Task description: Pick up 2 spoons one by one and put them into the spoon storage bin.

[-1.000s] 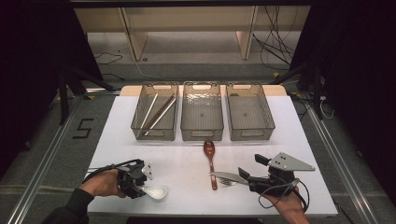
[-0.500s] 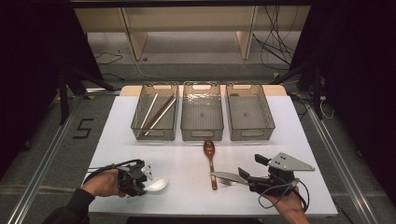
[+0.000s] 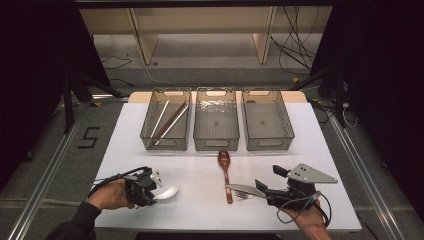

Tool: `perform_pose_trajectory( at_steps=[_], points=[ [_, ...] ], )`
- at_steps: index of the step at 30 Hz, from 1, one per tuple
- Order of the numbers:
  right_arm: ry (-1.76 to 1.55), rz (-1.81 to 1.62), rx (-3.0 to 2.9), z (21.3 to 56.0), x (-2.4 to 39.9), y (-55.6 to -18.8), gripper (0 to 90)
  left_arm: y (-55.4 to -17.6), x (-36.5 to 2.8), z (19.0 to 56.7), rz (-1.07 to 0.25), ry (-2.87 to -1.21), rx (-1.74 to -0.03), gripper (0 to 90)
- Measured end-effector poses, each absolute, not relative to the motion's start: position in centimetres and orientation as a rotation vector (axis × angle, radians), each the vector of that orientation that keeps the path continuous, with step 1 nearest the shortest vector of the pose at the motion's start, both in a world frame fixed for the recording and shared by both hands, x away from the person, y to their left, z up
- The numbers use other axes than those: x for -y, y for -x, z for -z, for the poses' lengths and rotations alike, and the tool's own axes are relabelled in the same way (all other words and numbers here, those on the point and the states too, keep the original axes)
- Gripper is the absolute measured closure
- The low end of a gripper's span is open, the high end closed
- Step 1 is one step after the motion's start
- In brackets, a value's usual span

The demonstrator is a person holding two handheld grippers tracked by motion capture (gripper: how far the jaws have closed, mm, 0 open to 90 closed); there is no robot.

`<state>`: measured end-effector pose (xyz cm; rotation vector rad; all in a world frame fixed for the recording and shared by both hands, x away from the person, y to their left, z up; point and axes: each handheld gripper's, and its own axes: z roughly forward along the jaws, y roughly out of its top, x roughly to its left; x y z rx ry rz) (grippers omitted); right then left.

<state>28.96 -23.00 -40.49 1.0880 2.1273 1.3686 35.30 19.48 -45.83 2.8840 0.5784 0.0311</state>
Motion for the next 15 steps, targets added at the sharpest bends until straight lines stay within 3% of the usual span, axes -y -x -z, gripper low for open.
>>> perform_pose_trajectory(
  at_steps=[15],
  points=[
    [-1.089,-1.365,-2.129,40.49,23.01,-28.97,25.3,-35.72,-19.81,45.61,-0.064,-2.808,-0.720,80.5]
  ],
)
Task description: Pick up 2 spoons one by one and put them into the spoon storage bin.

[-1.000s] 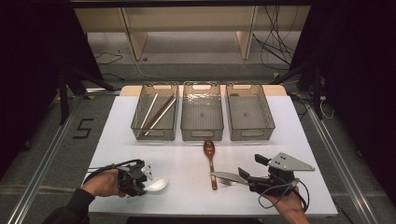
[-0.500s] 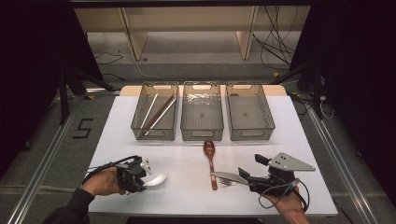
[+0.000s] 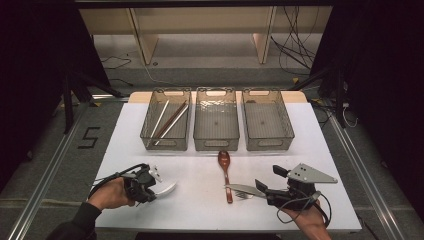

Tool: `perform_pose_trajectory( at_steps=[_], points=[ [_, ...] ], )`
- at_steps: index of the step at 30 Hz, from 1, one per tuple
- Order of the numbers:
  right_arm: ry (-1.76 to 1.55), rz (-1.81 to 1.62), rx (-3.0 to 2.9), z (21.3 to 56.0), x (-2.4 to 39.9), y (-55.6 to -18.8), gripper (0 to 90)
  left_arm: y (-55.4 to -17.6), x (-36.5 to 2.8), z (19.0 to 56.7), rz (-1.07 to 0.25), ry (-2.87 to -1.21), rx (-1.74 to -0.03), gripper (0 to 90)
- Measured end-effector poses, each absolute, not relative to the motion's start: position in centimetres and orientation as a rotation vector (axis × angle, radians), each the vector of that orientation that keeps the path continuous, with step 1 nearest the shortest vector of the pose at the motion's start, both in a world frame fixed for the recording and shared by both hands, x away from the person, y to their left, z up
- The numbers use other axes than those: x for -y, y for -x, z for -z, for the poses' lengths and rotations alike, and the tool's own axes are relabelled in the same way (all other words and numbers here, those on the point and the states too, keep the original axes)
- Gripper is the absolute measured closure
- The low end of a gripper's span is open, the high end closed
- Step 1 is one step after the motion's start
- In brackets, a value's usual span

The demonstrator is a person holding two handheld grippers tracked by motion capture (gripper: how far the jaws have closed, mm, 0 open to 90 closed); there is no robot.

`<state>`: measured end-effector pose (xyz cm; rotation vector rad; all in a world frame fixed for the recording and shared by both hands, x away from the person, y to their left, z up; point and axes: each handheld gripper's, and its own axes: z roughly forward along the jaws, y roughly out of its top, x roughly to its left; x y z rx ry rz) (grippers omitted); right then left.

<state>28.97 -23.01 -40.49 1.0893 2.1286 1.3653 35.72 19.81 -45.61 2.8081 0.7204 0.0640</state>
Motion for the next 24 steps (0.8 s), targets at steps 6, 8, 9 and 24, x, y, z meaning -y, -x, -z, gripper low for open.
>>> perform_pose_trajectory(
  at_steps=[6,8,9,24],
  points=[
    [-1.090,-1.367,-2.129,40.5,23.0,-29.0,25.3,-36.2,-20.4,45.1,-0.100,-2.752,-0.800,84.8],
    [-1.093,-1.368,-2.128,40.5,23.0,-28.9,25.4,-36.2,-20.4,45.0,-0.101,-2.740,-0.808,84.9],
    [-1.093,-1.367,-2.128,40.5,23.0,-29.0,25.4,-36.3,-20.4,44.9,-0.096,-2.736,-0.809,84.9],
    [-1.097,-1.364,-2.129,40.5,23.0,-29.0,25.4,-36.6,-20.6,43.0,-0.117,-2.515,-0.889,84.9]
  ],
)
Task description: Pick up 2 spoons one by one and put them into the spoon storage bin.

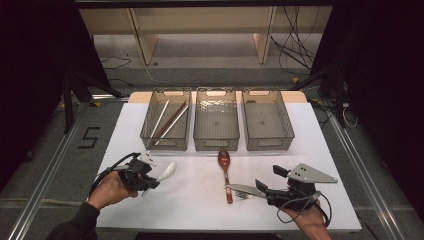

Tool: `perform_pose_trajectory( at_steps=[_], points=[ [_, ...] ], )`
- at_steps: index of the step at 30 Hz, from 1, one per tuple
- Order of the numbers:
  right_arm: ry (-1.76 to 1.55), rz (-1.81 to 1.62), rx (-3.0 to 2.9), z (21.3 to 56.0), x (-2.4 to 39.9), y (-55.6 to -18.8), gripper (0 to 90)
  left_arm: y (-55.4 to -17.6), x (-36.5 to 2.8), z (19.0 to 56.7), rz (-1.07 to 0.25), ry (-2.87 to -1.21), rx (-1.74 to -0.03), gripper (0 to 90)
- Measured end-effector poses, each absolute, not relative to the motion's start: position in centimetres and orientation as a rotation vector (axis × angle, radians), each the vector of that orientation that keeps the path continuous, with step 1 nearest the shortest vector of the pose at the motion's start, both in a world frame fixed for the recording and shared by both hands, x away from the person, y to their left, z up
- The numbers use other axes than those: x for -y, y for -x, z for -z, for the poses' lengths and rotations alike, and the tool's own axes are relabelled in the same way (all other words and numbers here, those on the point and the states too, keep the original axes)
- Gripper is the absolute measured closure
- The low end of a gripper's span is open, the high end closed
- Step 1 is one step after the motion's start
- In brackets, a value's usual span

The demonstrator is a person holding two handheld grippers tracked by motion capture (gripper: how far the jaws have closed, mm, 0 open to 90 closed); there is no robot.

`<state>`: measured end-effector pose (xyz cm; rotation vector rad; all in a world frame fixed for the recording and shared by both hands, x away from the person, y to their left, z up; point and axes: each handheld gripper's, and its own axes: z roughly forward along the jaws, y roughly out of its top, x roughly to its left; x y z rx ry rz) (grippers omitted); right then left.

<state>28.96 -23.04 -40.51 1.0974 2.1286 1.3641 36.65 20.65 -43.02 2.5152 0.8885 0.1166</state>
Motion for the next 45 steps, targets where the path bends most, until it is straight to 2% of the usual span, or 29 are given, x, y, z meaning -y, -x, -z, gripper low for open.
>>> perform_pose_trajectory(
  at_steps=[11,16,34,45],
  points=[
    [-1.100,-1.362,-2.132,40.6,23.0,-29.0,25.4,-37.7,-19.6,40.9,-0.129,-2.356,-0.918,84.8],
    [-1.108,-1.359,-2.133,40.7,23.0,-29.0,25.3,-39.1,-18.3,40.1,-0.162,-2.358,-0.881,84.8],
    [-1.106,-1.365,-2.131,40.7,23.1,-29.1,25.4,-45.1,-14.7,38.4,-0.196,-2.243,-0.912,84.8],
    [-1.105,-1.373,-2.131,40.6,23.1,-29.0,25.4,-47.7,-12.6,37.8,-0.228,-2.232,-0.912,84.7]
  ],
)
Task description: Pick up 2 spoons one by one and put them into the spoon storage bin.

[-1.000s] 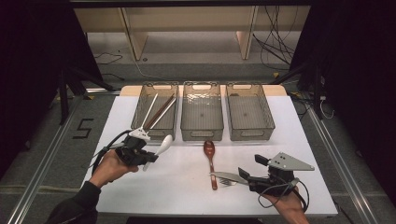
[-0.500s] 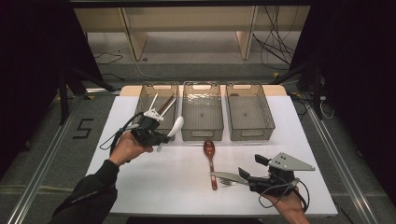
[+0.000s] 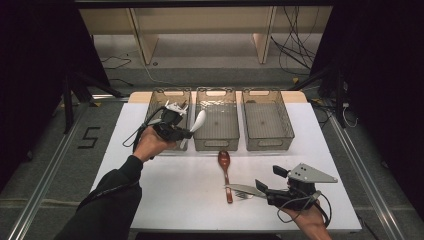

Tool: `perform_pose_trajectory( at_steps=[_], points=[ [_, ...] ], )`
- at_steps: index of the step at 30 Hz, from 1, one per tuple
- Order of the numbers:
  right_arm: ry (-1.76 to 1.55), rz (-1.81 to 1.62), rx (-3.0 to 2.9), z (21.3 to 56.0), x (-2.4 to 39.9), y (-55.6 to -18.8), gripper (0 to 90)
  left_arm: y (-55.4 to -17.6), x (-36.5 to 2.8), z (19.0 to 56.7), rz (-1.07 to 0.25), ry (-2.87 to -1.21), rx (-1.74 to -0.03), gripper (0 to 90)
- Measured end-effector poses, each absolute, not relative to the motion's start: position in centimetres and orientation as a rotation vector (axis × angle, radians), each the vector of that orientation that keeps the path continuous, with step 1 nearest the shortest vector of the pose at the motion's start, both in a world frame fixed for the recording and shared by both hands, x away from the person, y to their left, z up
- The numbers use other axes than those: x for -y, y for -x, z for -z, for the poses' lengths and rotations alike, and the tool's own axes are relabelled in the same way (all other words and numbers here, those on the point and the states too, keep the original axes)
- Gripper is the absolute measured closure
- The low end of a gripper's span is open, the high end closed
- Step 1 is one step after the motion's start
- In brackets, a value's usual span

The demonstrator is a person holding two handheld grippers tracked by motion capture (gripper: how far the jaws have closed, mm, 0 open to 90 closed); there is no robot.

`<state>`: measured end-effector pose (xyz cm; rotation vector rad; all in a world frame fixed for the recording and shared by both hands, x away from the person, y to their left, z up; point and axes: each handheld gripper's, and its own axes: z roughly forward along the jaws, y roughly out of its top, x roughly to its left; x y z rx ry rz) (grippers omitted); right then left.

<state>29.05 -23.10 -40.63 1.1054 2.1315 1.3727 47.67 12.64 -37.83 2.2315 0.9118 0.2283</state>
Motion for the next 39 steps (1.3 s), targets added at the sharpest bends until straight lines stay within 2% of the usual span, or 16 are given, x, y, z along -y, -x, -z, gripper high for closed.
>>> perform_pose_trajectory(
  at_steps=[12,39],
  points=[
    [-1.104,-1.375,-2.132,40.6,23.1,-29.1,25.4,-49.8,-10.7,36.9,-0.261,-2.198,-0.924,84.7],
    [-1.110,-1.384,-2.137,40.7,23.2,-29.1,25.4,-53.7,-7.8,38.6,-0.248,-2.168,-1.012,84.4]
  ],
)
